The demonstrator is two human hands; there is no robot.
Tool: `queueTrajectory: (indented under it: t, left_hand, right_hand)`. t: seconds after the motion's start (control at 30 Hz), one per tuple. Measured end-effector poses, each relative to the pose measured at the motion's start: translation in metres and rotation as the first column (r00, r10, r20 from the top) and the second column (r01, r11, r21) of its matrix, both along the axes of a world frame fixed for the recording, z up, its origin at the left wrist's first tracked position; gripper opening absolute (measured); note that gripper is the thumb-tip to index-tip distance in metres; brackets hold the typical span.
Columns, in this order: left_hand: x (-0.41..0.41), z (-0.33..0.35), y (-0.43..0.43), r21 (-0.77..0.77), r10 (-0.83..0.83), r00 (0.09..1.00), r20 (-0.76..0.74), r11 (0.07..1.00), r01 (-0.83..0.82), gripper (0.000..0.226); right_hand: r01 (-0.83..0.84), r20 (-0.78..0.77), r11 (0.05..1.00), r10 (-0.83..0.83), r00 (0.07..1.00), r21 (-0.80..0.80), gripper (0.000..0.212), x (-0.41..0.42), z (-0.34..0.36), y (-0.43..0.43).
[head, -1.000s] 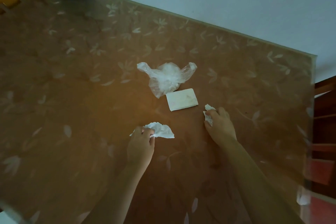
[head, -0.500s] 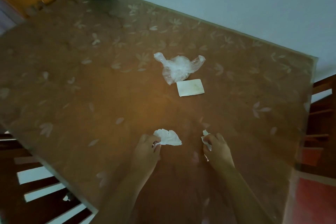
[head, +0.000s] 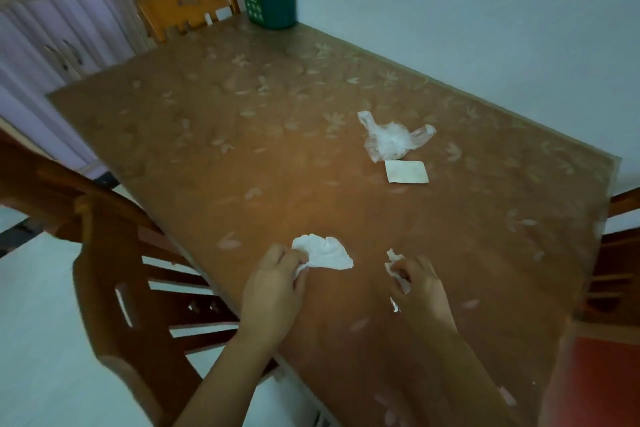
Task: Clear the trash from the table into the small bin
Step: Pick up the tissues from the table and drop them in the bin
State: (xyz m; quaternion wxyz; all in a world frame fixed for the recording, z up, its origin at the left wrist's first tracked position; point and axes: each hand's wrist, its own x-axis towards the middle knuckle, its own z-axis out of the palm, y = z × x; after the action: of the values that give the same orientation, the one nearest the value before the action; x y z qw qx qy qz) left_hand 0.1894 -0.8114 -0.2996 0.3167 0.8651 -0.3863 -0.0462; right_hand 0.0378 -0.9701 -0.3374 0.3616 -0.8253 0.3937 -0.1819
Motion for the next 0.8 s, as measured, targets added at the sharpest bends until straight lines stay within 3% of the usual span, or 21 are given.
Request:
queueTrajectory:
  t: [0.13,0.23,0.47,0.63,0.8]
  left_hand:
    - [0.003,0.034,0.054,-0.106,0.046,0.992,0.119,0.994,-0.034,0.014]
    - [0.004,0.051,0.113,-0.151,0.179,0.974,0.137,0.976,-0.158,0.013]
    - [0.001,0.053,0.281,-0.180,0.397,0.901,0.176,0.913,-0.367,0.015]
    - [-0.015,0.027,0.383,-0.158,0.569,0.817,0.091,0.819,-0.552,0.014]
    - [-0.016,0.005,0.442,-0.120,0.691,0.723,-0.001,0.718,-0.686,0.015]
  right_hand:
    - [-0.066,0.055,0.987,0.075,0.996,-0.147,0.012,0.016,0.036,0.050]
    - [-0.143,0.081,0.961,0.167,0.983,-0.236,0.013,0.030,0.061,0.103]
    - [-0.426,0.009,0.808,0.470,0.883,-0.406,0.014,0.060,0.092,0.244]
    - [-0.604,0.064,0.681,0.684,0.727,-0.414,0.015,0.096,0.093,0.334]
    - [-0.743,-0.063,0.524,0.798,0.599,-0.417,0.017,0.129,0.087,0.392]
